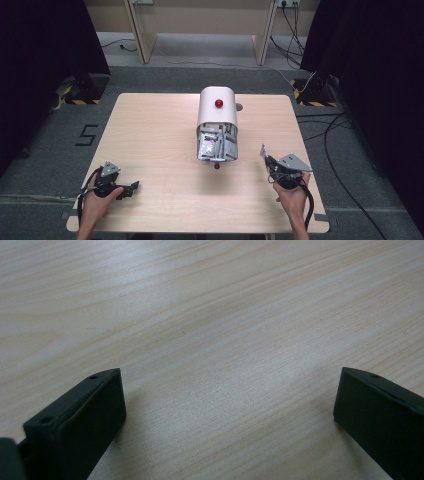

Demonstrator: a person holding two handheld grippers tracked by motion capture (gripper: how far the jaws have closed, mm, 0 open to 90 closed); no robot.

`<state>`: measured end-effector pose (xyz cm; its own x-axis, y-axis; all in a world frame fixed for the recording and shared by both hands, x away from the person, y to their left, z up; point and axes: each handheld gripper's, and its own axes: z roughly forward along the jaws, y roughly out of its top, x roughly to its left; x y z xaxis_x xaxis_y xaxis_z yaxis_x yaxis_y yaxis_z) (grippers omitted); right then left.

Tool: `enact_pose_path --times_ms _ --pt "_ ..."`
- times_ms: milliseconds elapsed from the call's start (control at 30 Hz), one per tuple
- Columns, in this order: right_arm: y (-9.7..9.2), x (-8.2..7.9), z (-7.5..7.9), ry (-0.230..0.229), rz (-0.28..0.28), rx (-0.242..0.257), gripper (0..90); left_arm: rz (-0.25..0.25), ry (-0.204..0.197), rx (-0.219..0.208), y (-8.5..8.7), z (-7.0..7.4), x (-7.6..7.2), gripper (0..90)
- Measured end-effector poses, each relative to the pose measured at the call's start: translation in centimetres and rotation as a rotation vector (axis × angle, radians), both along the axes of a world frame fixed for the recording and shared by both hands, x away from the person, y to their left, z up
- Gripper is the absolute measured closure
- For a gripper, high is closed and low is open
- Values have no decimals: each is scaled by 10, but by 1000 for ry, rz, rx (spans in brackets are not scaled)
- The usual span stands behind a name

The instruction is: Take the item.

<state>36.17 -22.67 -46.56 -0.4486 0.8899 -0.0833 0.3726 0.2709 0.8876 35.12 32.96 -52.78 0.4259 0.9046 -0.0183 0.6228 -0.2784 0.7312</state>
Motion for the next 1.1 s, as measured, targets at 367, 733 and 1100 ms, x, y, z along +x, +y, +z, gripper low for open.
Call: enact_pose_path --times_ms 367,733,1100 --pt "1 2 -6 16 0 -1 851 0 0 0 0 0 0 0" --pt "-1 4 -10 30 -5 10 851 0 0 0 0 0 0 0" --pt "-4 7 -17 45 -15 9 850 0 0 0 0 0 0 0"
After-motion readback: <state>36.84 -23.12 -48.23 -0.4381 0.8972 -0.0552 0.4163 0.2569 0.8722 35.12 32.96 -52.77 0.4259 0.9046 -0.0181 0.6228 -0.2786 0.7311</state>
